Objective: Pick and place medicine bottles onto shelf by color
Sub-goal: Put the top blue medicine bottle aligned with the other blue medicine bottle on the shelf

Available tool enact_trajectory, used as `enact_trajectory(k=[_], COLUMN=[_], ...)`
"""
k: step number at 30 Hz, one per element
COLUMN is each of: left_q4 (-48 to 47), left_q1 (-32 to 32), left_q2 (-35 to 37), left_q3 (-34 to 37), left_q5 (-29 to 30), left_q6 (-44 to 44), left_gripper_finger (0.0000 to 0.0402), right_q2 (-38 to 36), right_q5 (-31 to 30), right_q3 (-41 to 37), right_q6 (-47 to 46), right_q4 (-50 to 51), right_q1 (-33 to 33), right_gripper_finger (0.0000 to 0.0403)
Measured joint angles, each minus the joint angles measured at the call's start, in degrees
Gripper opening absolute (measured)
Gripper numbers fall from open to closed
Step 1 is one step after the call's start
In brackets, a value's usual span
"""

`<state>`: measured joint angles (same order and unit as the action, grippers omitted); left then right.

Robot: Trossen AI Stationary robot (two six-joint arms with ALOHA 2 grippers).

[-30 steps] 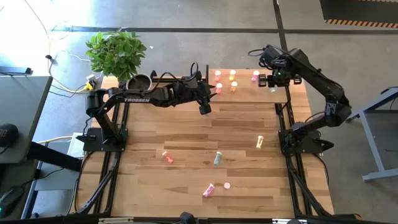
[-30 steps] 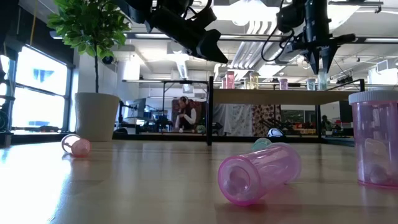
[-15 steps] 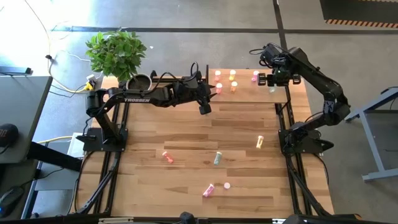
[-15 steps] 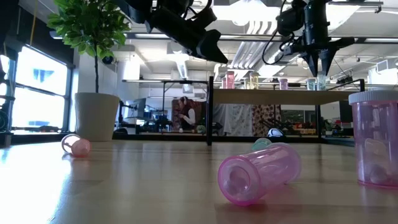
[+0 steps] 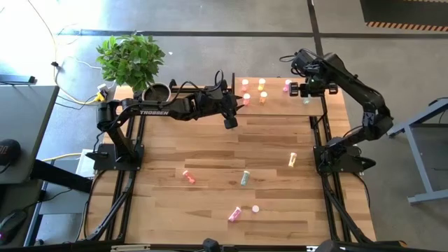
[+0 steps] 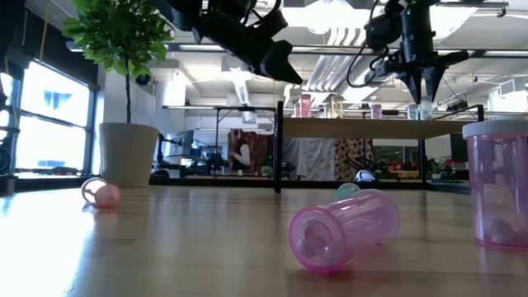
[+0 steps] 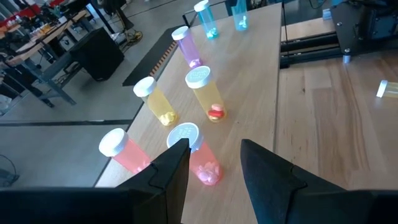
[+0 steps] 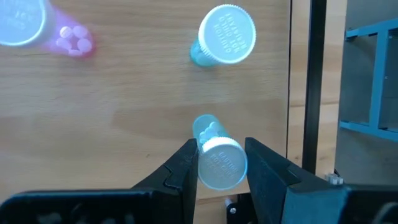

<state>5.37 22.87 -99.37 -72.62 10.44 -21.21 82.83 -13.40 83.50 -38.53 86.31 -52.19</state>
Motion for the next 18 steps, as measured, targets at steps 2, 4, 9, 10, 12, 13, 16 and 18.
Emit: enact_trajectory(k=[2, 4, 9, 10, 12, 13, 16, 18], left_q4=[0.0, 0.0, 0.0, 0.0, 0.0, 0.0, 0.0, 0.0], left_q1=[0.0, 0.0, 0.0, 0.0, 0.0, 0.0, 0.0, 0.0], left_q2=[0.0, 0.0, 0.0, 0.0, 0.0, 0.0, 0.0, 0.0], left_q3=[0.0, 0.0, 0.0, 0.0, 0.0, 0.0, 0.0, 0.0], left_q5=[0.0, 0.1, 0.1, 0.1, 0.1, 0.1, 0.1, 0.1], left_q6=[0.0, 0.0, 0.0, 0.0, 0.0, 0.0, 0.0, 0.0], left_gripper_finger=[0.0133, 0.0133, 0.0133, 0.0133, 0.0133, 0.0133, 0.0133, 0.0133], right_q2=[0.1, 0.2, 0.2, 0.2, 0.2, 0.2, 0.2, 0.2], right_q5=[-0.1, -0.1, 0.5, 0.5, 0.6, 0.6, 0.6, 0.3], right_q3=[0.0, 0.0, 0.0, 0.0, 0.0, 0.0, 0.0, 0.0], right_q6=[-0.1, -0.1, -0.2, -0.2, -0.2, -0.2, -0.2, -0.1], right_q4=[0.0, -0.2, -0.3, -0.3, -0.3, -0.3, -0.3, -0.3], right_q1=[0.1, 0.1, 0.1, 0.1, 0.1, 0.1, 0.1, 0.1], right_gripper_finger=[0.0099, 0.0099, 0.0099, 0.01, 0.0105, 0.0108, 0.0121, 0.0131])
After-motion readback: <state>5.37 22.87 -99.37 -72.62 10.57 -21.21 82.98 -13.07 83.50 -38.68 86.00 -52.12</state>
